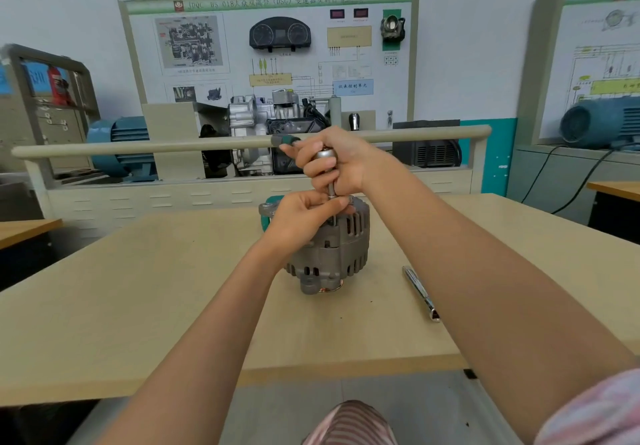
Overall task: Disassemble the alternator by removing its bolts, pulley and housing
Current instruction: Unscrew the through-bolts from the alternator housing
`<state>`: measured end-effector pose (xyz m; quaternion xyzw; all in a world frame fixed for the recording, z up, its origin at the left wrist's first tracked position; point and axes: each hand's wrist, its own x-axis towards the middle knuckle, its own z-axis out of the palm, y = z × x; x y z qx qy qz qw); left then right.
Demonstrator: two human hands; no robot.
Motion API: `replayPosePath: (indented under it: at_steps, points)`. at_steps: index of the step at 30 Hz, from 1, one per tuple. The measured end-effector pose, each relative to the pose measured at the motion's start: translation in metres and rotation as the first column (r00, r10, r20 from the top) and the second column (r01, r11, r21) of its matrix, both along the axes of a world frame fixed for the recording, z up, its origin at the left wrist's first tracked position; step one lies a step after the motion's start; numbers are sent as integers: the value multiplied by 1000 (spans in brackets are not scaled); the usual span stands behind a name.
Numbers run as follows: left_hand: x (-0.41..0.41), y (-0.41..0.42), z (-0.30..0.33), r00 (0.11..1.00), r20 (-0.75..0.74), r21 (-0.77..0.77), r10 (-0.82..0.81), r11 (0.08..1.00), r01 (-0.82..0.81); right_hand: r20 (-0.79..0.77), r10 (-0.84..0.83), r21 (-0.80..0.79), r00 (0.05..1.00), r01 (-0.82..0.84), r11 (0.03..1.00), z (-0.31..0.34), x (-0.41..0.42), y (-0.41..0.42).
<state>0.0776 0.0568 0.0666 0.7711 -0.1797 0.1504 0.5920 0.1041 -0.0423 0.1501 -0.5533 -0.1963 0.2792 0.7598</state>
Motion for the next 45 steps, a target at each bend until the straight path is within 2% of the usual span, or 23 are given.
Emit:
replayPosePath:
  at_steps: [2, 4, 5, 7, 8, 9, 11, 13, 14, 16, 18, 21, 23, 25, 27, 28, 29, 31, 34, 37, 40, 43, 45]
  points:
    - [-1, 0, -1, 1000, 6, -9, -4, 1000, 4, -12, -110, 47, 994, 110, 993, -1, -3, 6]
    - [-2, -2, -1, 1000, 29, 3, 6, 1000, -6, -58, -360, 152, 931, 364, 919, -6, -4, 12]
    - [-2, -3, -2, 999, 47, 20, 23, 1000, -24, -88, -515, 224, 853, 521, 824, -9, -3, 15]
    - [0, -5, -3, 994, 75, 47, 74, 996, -78, -189, -752, 361, 631, 757, 545, -15, 0, 18]
    - [0, -6, -3, 993, 80, 43, 92, 995, -95, -242, -792, 392, 561, 803, 449, -16, 1, 19]
    - [-1, -7, -3, 992, 81, 31, 94, 995, -97, -255, -798, 389, 546, 813, 433, -16, 1, 19]
    - [-2, -8, -3, 995, 69, -2, 76, 997, -76, -156, -726, 285, 669, 735, 616, -12, -2, 13]
    - [-3, -8, -2, 997, 38, -21, 72, 997, -71, -78, -507, 153, 858, 513, 845, -6, -1, 4]
    - [-3, -8, -2, 997, 24, -22, 72, 997, -71, -63, -385, 126, 921, 390, 912, -3, 1, 1]
    - [-2, -6, 0, 998, 7, -11, 60, 998, -60, -56, -207, 104, 977, 212, 972, -3, 2, -1]
    - [-2, -4, 0, 1000, -2, -9, 31, 999, -31, -52, -148, 87, 988, 152, 985, -3, 1, 0]
    - [-4, -4, 0, 999, 11, -17, 30, 999, -30, -56, -198, 98, 979, 203, 974, -2, -2, 3]
    - [-4, -6, -2, 997, 45, -8, 68, 998, -67, -46, -411, 139, 910, 414, 900, -5, -6, 11]
    - [-3, -7, -4, 989, 68, 26, 132, 991, -134, -29, -727, 244, 686, 710, 660, -13, -9, 21]
    - [-3, -7, -4, 982, 63, 40, 178, 983, -180, -80, -878, 357, 472, 836, 417, -19, -8, 30]
    - [-2, -7, -4, 982, 60, 36, 182, 982, -184, -86, -883, 367, 462, 838, 403, -20, -6, 32]
    - [-2, -8, -4, 982, 59, 27, 178, 983, -180, -71, -863, 340, 500, 826, 450, -18, -7, 32]
    - [-3, -9, -3, 987, 62, -5, 148, 989, -148, -8, -751, 203, 660, 737, 645, -11, -5, 26]
    - [-4, -8, -2, 993, 54, -7, 105, 995, -104, -11, -439, 62, 898, 439, 896, -3, 0, 12]
    - [-3, -7, -2, 997, 28, 2, 70, 998, -70, -34, -216, 50, 976, 217, 975, -3, 3, 2]
    - [-3, -6, -3, 997, 48, 7, 66, 998, -67, -67, -355, 104, 933, 360, 927, -5, 0, 7]
    - [-4, -8, -4, 989, 82, 25, 123, 992, -125, -63, -737, 227, 673, 728, 646, -14, -2, 21]
    - [-1, -7, -5, 982, 94, 42, 164, 985, -168, -98, -851, 344, 515, 820, 457, -19, -2, 28]
